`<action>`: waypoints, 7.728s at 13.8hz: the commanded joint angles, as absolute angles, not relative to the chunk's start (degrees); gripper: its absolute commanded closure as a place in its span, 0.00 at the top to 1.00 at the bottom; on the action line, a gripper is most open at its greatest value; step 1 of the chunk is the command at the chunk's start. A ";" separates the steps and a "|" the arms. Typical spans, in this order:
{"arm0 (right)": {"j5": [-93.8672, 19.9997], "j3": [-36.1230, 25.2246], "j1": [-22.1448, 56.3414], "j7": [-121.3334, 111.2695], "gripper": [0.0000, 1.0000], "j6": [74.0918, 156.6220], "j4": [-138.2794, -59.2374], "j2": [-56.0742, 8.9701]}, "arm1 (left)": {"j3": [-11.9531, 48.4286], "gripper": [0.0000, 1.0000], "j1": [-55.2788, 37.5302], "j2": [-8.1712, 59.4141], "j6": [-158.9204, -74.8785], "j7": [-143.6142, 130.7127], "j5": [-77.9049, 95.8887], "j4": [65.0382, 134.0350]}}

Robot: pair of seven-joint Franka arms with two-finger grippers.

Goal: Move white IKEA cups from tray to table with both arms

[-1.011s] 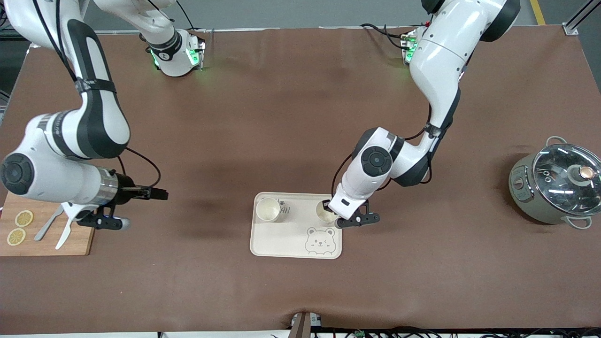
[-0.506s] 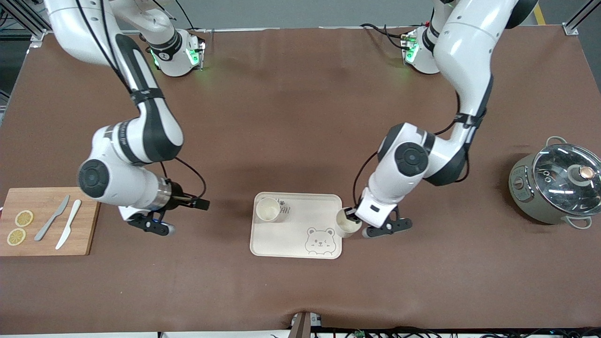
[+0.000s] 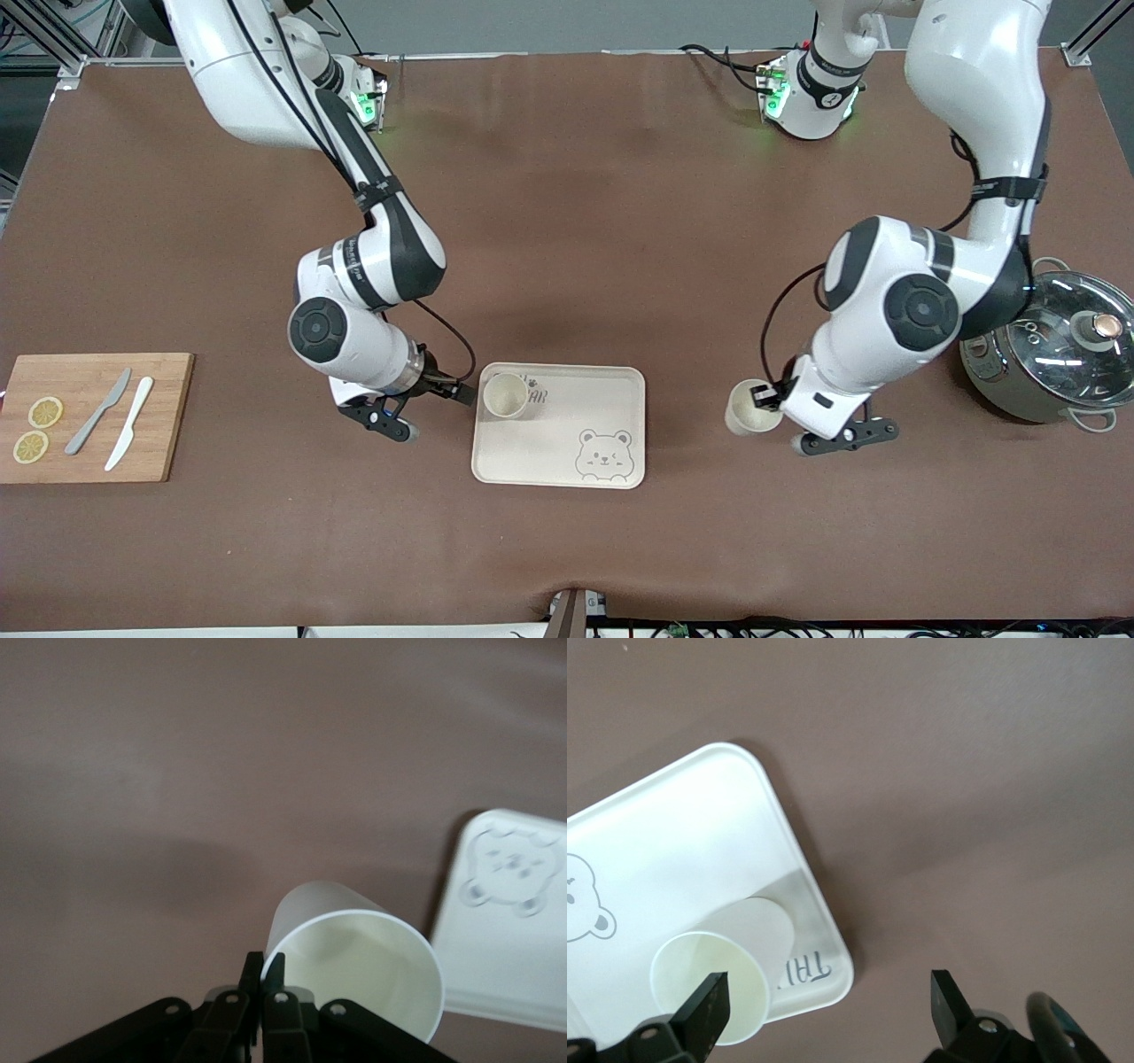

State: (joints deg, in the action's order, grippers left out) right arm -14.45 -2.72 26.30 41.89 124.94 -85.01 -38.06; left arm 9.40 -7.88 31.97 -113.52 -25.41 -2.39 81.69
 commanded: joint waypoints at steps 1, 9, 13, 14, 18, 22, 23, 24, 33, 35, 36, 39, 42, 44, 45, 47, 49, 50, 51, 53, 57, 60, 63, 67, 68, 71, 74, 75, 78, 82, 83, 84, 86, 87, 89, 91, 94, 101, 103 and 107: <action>-15.03 -3.16 29.34 47.00 1.00 127.34 -83.06 -39.72 | 10.20 0.00 -3.00 30.24 -109.17 -20.84 -3.60 84.80; -14.50 -3.25 31.46 48.69 0.33 130.34 -82.79 -43.15 | 10.28 0.00 4.92 28.22 -116.60 -17.14 -3.78 100.60; -14.50 -3.25 31.90 48.78 0.00 131.05 -82.62 -43.42 | 10.20 0.00 6.94 27.77 -126.65 -12.76 -3.78 107.75; -14.50 -3.43 31.73 48.61 0.00 130.26 -81.75 -43.16 | 10.20 0.11 7.55 27.77 -126.65 -10.92 -3.78 107.58; -14.51 -3.69 28.75 48.25 0.00 115.89 -73.42 -41.84 | 10.28 1.00 7.65 26.37 -126.13 -9.76 -3.60 104.95; -9.77 -4.13 23.21 40.19 0.00 108.38 -78.11 -36.32 | 10.20 1.00 7.65 22.16 -124.03 -10.02 -3.60 101.35; -8.36 -5.00 20.85 37.12 0.00 108.28 -81.18 -33.60 | 10.11 1.00 7.73 21.63 -121.84 -10.02 -3.60 99.08; -8.35 -5.01 18.57 31.61 0.00 108.28 -84.87 -31.05 | 10.02 1.00 7.73 21.53 -119.64 -9.93 -3.60 96.53; -5.54 -5.36 4.49 5.46 0.00 122.23 -113.00 -18.28 | 9.40 1.00 11.07 19.43 -111.72 -10.28 -3.78 85.52; -4.49 -5.45 2.99 1.43 0.00 126.98 -116.79 -18.54 | 9.40 1.00 11.07 17.59 -108.82 -10.28 -3.78 84.99; -4.05 -5.45 1.34 -0.51 0.00 128.05 -117.42 -18.81 | 9.32 1.00 11.07 16.80 -108.03 -10.28 -3.87 84.99; -4.04 -5.36 -1.14 -4.30 0.00 129.28 -117.69 -19.33 | 9.31 1.00 12.57 13.11 -104.61 -10.11 -4.22 84.99; -3.96 -5.36 -3.42 -8.07 0.00 130.77 -117.77 -21.53 | 9.14 1.00 12.57 9.33 -99.33 -10.20 -4.31 84.90; -3.96 -5.27 -4.92 -10.19 0.00 131.83 -117.86 -22.67 | 9.14 1.00 12.92 7.13 -95.56 -10.11 -4.22 84.90; -4.04 -5.27 -5.01 -10.28 0.00 131.84 -117.86 -22.76 | 9.05 1.00 13.27 5.64 -93.19 -9.67 -4.13 85.16; -4.04 -5.19 -4.57 -10.20 0.90 131.75 -117.60 -22.94 | 9.40 1.00 15.28 3.53 -90.45 -9.32 -3.34 85.60; -4.04 -4.92 -4.13 -9.93 1.00 130.35 -116.99 -22.59 | 9.49 1.00 15.21 1.24 -86.85 -6.08 -3.25 85.87; -4.04 -4.92 -3.70 -10.19 1.00 128.17 -115.50 -22.33 | 9.49 1.00 15.21 0.19 -85.88 -6.15 -2.47 86.22; -4.04 -4.92 -3.00 -10.11 1.00 123.27 -112.97 -22.50 | 9.58 1.00 15.21 -0.96 -85.61 -6.33 -1.07 87.00; -3.78 -4.92 -1.15 -9.85 1.00 113.16 -106.20 -22.94 | 10.02 1.00 14.77 -1.76 -85.69 -6.85 -0.44 87.63; -4.05 -4.92 -0.26 -10.02 1.00 100.16 -90.24 -24.68 | 12.39 1.00 14.24 -0.70 -86.13 -7.73 -0.53 86.23; -3.87 -4.92 -0.18 -10.11 1.00 88.79 -75.81 -25.05 | 14.50 1.00 14.24 0.08 -86.22 -9.14 -1.05 86.04; -3.87 -5.01 -0.18 -10.02 1.00 87.90 -69.19 -24.35 | 14.50 1.00 14.33 -0.09 -86.22 -9.23 -0.70 85.35; -3.78 -5.19 -0.09 -9.76 1.00 80.71 -69.43 -15.76 | 14.41 1.00 14.59 -0.70 -85.69 -8.79 -0.53 84.46; -3.61 -5.36 0.00 -9.67 1.00 78.68 -69.52 -13.91 | 14.41 1.00 14.59 -0.79 -85.52 -8.27 -0.79 84.55; -1.23 -5.10 -0.09 -6.17 1.00 73.66 -71.44 -7.05 | 12.93 1.00 11.53 -1.93 -85.17 -9.13 -0.70 85.95; 1.14 -4.83 0.26 -5.36 1.00 74.18 -77.06 -0.37 | 7.66 1.00 5.73 -4.56 -85.25 -9.40 -0.88 90.25; 1.14 -4.83 0.18 -5.36 1.00 74.61 -79.17 0.78 | 4.43 1.00 2.32 -6.05 -85.51 -9.40 -0.97 91.83; 5.87 -2.90 3.68 -4.84 1.00 75.23 -81.21 1.32 | -1.75 1.00 -3.60 -10.09 -85.95 -9.75 -1.14 96.14; 5.72 -3.25 1.42 -3.51 1.00 80.67 -85.24 2.63 | -1.50 1.00 -3.43 -8.35 -86.04 -10.02 -1.32 93.96; 5.63 -3.25 1.15 -3.69 1.00 81.12 -86.73 3.33 | -1.32 1.00 -3.51 -8.18 -86.04 -10.11 -1.32 94.04; 5.36 -3.25 0.88 -3.78 1.00 81.56 -88.23 4.30 | -0.88 1.00 -3.34 -8.26 -85.61 -10.02 -1.41 94.13; 2.30 -3.51 -1.04 -4.13 1.00 83.49 -90.52 5.79 | -0.70 1.00 -3.34 -8.35 -84.47 -10.02 -1.41 93.96; 1.85 -3.52 -1.23 -4.22 1.00 83.32 -90.53 5.80 | -0.62 1.00 -3.60 -8.26 -84.46 -10.11 -1.41 93.96; 1.85 -3.17 -0.88 -4.22 1.00 82.88 -90.35 5.80 | 0.34 1.00 -3.95 -8.17 -84.29 -10.46 -1.41 93.96; 1.76 -3.16 -0.79 -4.22 1.00 83.05 -90.18 5.80 | 1.05 1.00 -3.78 -8.17 -84.29 -11.42 -1.49 93.87; 1.50 -3.16 -0.97 -4.04 1.00 82.79 -90.00 5.45 | 1.40 1.00 -3.87 -8.35 -84.37 -13.10 -1.41 94.22; 0.80 -3.25 -1.14 -3.61 1.00 82.79 -89.21 5.19 | 1.58 1.00 -3.60 -8.09 -84.55 -12.49 -1.49 92.64; -2.10 -3.43 -1.32 -3.34 1.00 82.36 -89.21 5.19 | 1.58 1.00 -3.60 -6.86 -84.81 -12.30 -1.58 91.50; -2.02 -3.34 -1.14 -3.43 1.00 82.35 -89.12 5.27 | 1.58 1.00 -3.78 -4.92 -84.73 -12.39 -1.49 89.39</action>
